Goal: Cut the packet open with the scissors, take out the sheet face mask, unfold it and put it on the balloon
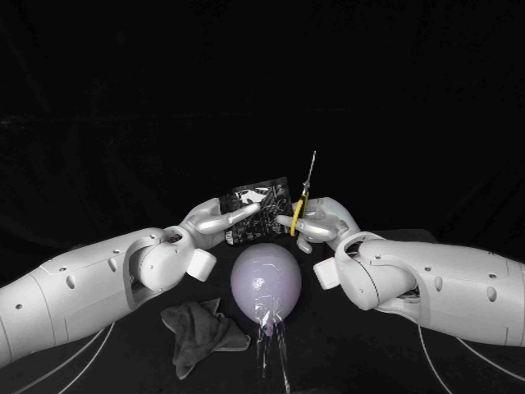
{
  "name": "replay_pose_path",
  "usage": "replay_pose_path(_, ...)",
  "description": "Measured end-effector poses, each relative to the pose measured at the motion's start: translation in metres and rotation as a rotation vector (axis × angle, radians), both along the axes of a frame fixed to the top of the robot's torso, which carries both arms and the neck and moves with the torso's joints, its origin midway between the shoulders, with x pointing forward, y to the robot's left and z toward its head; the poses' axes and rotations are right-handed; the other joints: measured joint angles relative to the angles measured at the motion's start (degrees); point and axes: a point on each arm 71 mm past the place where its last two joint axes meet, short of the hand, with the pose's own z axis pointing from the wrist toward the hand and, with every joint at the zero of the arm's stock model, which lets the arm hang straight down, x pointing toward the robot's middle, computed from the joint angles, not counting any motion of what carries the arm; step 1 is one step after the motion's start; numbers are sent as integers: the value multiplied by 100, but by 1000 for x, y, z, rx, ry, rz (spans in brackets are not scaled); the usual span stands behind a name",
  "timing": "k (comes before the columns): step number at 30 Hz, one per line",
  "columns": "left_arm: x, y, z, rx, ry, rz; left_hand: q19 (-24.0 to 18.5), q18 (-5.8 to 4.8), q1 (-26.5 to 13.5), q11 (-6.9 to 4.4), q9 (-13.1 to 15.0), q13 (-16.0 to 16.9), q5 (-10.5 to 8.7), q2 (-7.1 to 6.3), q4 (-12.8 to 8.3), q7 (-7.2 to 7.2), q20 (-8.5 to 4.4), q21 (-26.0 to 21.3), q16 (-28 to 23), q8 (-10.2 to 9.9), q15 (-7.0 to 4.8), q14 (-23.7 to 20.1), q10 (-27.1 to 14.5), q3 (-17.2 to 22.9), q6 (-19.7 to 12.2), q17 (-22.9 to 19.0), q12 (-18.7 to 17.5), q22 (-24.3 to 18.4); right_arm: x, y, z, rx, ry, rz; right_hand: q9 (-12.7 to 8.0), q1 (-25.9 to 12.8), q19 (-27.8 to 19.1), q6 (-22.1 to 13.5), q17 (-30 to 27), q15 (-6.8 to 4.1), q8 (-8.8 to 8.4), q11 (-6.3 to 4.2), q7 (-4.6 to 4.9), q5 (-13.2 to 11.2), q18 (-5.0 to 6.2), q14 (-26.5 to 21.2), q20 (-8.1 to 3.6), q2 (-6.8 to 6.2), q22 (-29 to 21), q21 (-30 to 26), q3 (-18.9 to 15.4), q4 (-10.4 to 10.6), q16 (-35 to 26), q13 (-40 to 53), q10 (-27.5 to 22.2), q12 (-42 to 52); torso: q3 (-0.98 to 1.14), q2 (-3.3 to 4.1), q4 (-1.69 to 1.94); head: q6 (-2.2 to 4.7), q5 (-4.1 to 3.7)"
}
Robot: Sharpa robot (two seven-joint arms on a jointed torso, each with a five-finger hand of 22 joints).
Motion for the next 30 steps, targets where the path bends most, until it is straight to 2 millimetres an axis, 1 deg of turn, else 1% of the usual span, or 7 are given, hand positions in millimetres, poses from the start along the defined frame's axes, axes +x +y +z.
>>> replay_pose_path(4, 0, 1, 0, 2, 1, 7, 72, 6, 68, 2, 0, 0, 0, 69, -18, 2, -4, 5, 26, 3, 9, 76, 49, 18, 45, 10, -28, 0, 0, 3, -1, 4, 4, 2, 37, -14, 0, -3, -2, 1, -6, 0, 2, 0, -1, 0, 0, -14, 1, 0, 0, 0, 0, -2, 0, -1, -3, 0, 1, 9, -2)
replay_pose_path(5, 1, 1, -1, 2, 1, 9, 142, 66, 144, 11, 0, 0, 0, 109, -50, 10, -1, 35, 59, 32, -2, 149, 140, 50, 117, 24, -28, 0, 0, 3, -1, 4, 5, 2, 38, -14, 0, -3, -3, 1, -7, 0, 3, 0, -2, 1, 0, -14, 2, 0, 0, 0, 0, -3, 0, -1, -4, 0, 1, 10, -4)
replay_pose_path(10, 1, 1, -1, 8, 4, 18, 351, 138, 485, -92, -17, -1, 0, 244, -157, 60, -3, 94, 127, 84, -101, 407, 442, 272, 371, 61, -28, -5, 0, 3, -2, 7, 9, 2, 79, -14, 0, -8, -6, 1, -20, 0, 8, -1, -4, 1, 0, -14, 6, 0, -1, -1, 0, -5, 0, -11, -3, 0, 1, 13, -14)
replay_pose_path(16, 1, 1, -2, 24, 4, 24, 574, 147, 622, -157, -63, -14, 0, 218, -95, 125, 0, 160, 182, 85, -163, 596, 686, 509, 594, 86, -28, -17, 0, 5, -3, 9, 12, 4, 83, -33, 0, -11, -10, 3, 4, 0, 10, -3, -5, 2, 0, -27, 5, 0, 21, -1, 0, 0, 0, -23, -4, 0, -1, 13, -16)
replay_pose_path(20, 1, 0, -3, 38, 3, 26, 683, 146, 737, -205, -77, -14, 0, 237, -54, 72, -13, 201, 237, 132, -236, 727, 863, 708, 770, 105, -29, -22, 0, 5, -3, 10, 13, 4, 87, -55, 0, -18, -11, 10, 6, 0, 17, -4, -6, 9, 0, -20, 4, 0, 28, -4, 0, 2, 0, -23, -1, 0, -2, 13, -19)
replay_pose_path(27, 2, -1, -3, 54, -3, 41, 972, 145, 810, -357, -69, -20, -26, 310, 94, -71, -153, 374, 337, 270, -377, 1162, 1393, 1506, 1117, 171, -29, 0, 0, 5, -4, 12, 18, 10, 90, -60, -41, -7, 3, 11, 6, 0, 5, -10, -12, 9, -41, -12, -68, -88, 56, -19, 0, 5, 0, -32, 1, 0, -6, 1, -20)
replay_pose_path(30, 2, -1, -3, 61, -5, 57, 1072, 144, 735, -397, -37, -22, -39, 195, 128, -93, -213, 440, 349, 345, -426, 1305, 1577, 1869, 1183, 214, -80, 30, -1, 5, -4, 15, 23, 19, 91, -79, -113, -26, -1, 12, 5, 0, -14, -17, 8, 9, -31, 6, -148, -197, 90, -7, 0, 8, 0, -34, 3, -1, -8, 1, -18)
